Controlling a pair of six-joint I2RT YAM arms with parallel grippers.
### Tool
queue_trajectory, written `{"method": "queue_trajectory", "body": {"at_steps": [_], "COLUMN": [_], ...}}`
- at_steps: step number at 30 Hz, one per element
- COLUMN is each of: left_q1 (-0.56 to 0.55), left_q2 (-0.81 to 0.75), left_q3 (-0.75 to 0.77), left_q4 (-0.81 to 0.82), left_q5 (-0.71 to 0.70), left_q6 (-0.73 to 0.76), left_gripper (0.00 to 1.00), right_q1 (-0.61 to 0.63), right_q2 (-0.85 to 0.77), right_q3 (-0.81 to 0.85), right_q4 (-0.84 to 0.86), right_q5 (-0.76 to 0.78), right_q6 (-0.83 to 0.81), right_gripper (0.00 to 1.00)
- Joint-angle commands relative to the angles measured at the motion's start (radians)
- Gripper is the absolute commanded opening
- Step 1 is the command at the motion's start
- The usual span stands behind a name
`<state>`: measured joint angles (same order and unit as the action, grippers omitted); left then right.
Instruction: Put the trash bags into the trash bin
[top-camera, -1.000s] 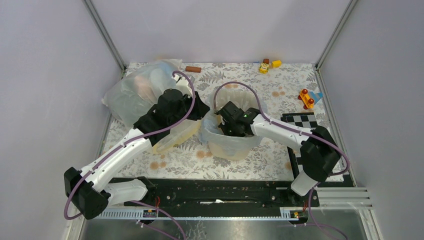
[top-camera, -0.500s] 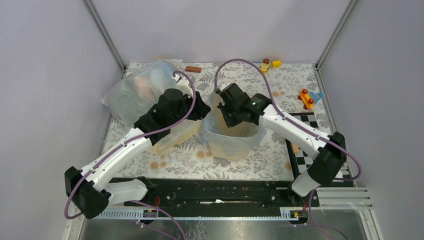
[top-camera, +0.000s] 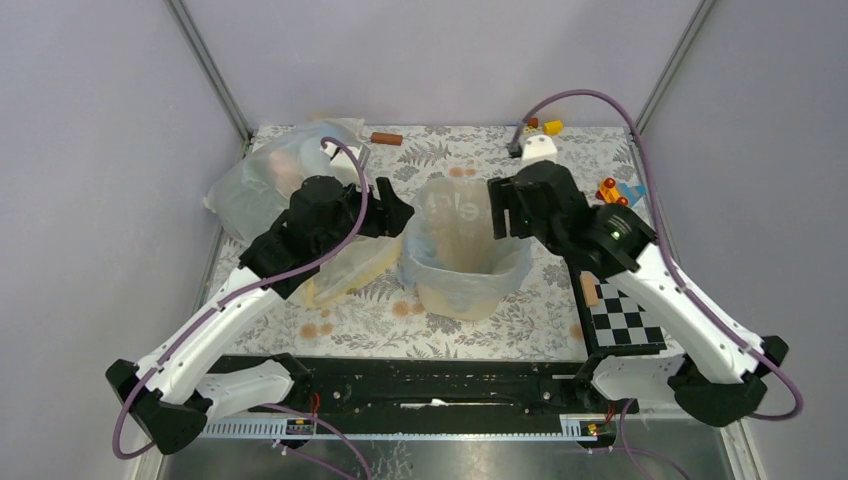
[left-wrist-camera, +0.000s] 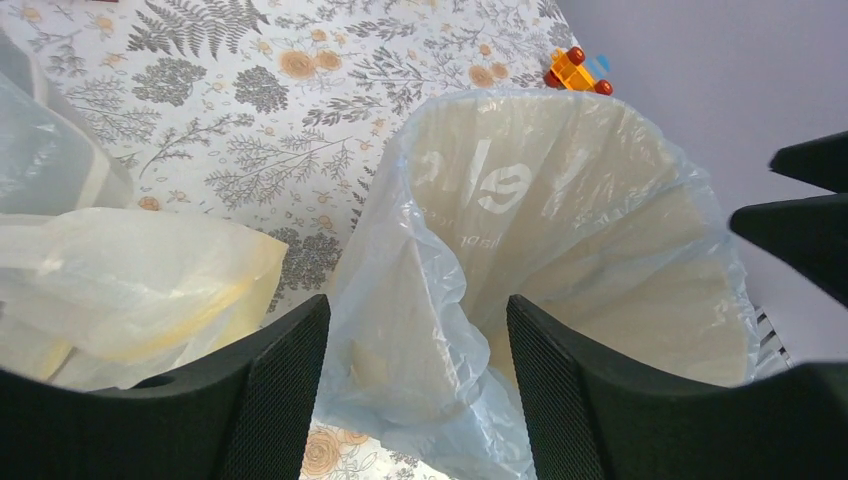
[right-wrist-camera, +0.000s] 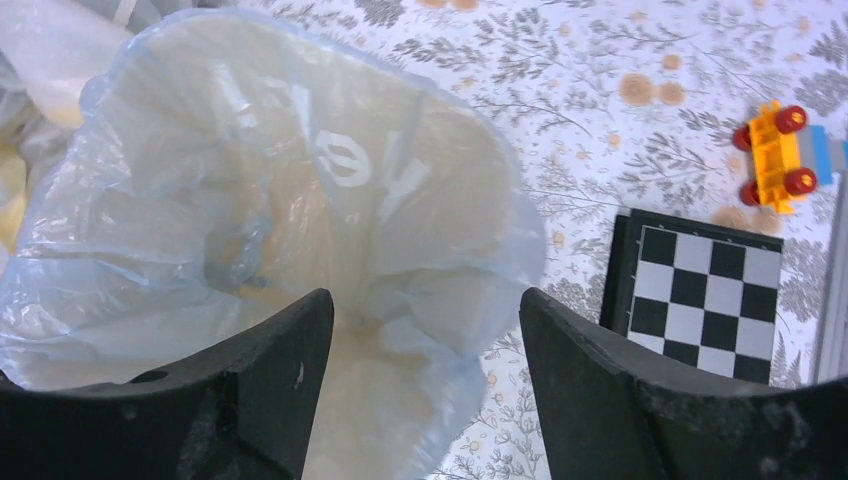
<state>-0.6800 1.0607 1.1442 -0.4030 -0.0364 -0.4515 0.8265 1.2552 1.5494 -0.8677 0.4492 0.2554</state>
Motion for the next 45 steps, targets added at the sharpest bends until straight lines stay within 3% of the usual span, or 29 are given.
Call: {"method": "queue_trajectory", "body": {"at_steps": [1,13,15,19,22,28,36,37,42,45], "left_q1": [0.002,0.002,0.002,0.002,0.004,0.008,0.014,0.014,0.015,0.015], "left_q2": [-0.045,-0.091,-0.097,-0.125,-0.147,-0.226,-0.242,-0.244,-0.253,-0.273], "left_q3": [0.038,-0.011,-0.008,-0.014,-0.025,-0.079,-0.139,-0.151,-0.209,-0.253], "left_q4": [-0.021,-0.042,-0.066,-0.09,-0.092,-0.086,-0.085,-0.08,-0.054,-0.034], "left_q5": [-0.053,-0.101,-0.133,-0.195,-0.221,-0.388,-0.393,-0.385,-0.342,-0.317], "left_q6": [0.029,0.022,0.03,0.048,0.054,0.059,0.045,0.039,0.008,-0.01], "left_gripper": [0.69,0.7,0.7,0.71,0.72,0.74,0.78,0.78,0.79,0.79], "right_q1": [-0.003,-0.016,-0.017,-0.025,-0.064,-0.197,-0.314,-0.326,-0.356,-0.362], "right_q2": [-0.078,-0.008,0.016,0.049,0.088,0.205,0.37,0.392,0.45,0.383], "right_q3": [-0.065,-0.206,-0.202,-0.174,-0.138,-0.072,0.114,0.136,0.204,0.152], "right_q4": [-0.022,-0.018,-0.012,0.026,0.06,0.147,0.246,0.254,0.278,0.349], "right_q5": [0.141,0.118,0.12,0.149,0.159,0.074,0.052,0.042,-0.02,-0.038], "right_q6": [0.085,0.18,0.183,0.168,0.149,0.116,0.069,0.068,0.046,0.027], "right_gripper": [0.73,0.55,0.46,0.17,0.0,0.0,0.0,0.08,0.67,0.84]}}
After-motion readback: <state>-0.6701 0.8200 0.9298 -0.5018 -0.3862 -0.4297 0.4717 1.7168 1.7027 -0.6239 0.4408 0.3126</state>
